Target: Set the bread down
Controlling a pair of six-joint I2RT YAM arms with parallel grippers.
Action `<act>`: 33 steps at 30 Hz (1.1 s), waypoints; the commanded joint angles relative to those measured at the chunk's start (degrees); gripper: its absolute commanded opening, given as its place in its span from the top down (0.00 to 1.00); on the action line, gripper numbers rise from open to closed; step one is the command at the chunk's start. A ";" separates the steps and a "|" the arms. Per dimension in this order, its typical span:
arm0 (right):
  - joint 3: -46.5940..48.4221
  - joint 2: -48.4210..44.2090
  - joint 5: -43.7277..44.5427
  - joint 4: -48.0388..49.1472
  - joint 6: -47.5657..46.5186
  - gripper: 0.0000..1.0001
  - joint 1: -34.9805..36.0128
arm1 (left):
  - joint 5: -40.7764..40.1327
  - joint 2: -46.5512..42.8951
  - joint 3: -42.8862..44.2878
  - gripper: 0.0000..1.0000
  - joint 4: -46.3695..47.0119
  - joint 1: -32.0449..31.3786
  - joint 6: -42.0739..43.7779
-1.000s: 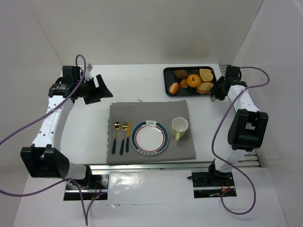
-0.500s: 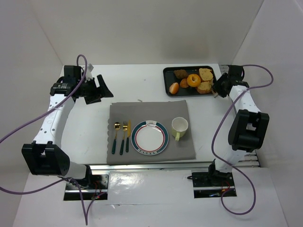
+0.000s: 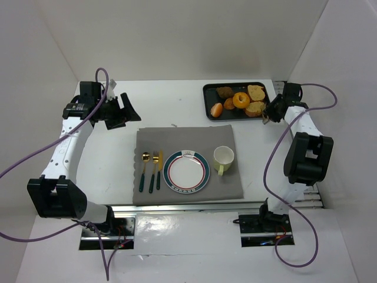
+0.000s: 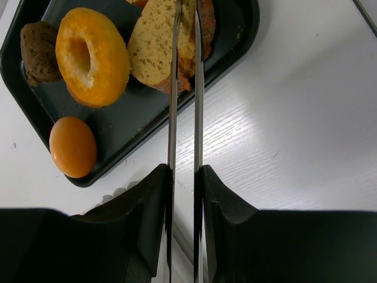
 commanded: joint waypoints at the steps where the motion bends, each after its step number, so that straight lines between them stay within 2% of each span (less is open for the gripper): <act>1: 2.33 -0.31 -0.63 2.04 -0.28 0.70 -0.28 | -0.34 -1.71 0.81 0.11 1.58 -0.18 0.29; 5: 2.86 -3.29 -0.11 2.04 -0.28 0.82 -0.28 | -0.86 -1.71 0.81 0.11 1.06 -0.18 0.29; 14: 6.29 -12.96 3.06 -4.71 -3.97 0.86 0.86 | -0.87 -1.63 1.42 0.11 1.05 -0.18 0.29; 20: 6.29 -18.76 4.64 -7.27 -7.22 0.93 2.18 | -1.48 -1.63 1.95 0.11 1.05 -0.18 0.29; 25: 6.29 -21.84 -1.41 -8.07 -9.42 0.98 5.08 | -1.48 -1.10 3.00 0.11 1.05 -0.18 0.29; 26: 5.76 -23.15 -5.77 -8.07 -9.42 0.98 5.87 | -1.48 -1.10 3.01 0.11 1.05 -0.18 0.29; 32: 4.53 -25.53 -14.50 -8.68 -10.65 1.00 17.02 | 0.02 -0.57 6.26 0.11 1.76 -0.18 -1.55; 33: 4.53 -25.54 -18.17 -8.68 -11.44 1.00 18.69 | 0.02 -0.57 6.78 0.11 1.76 -0.18 -1.55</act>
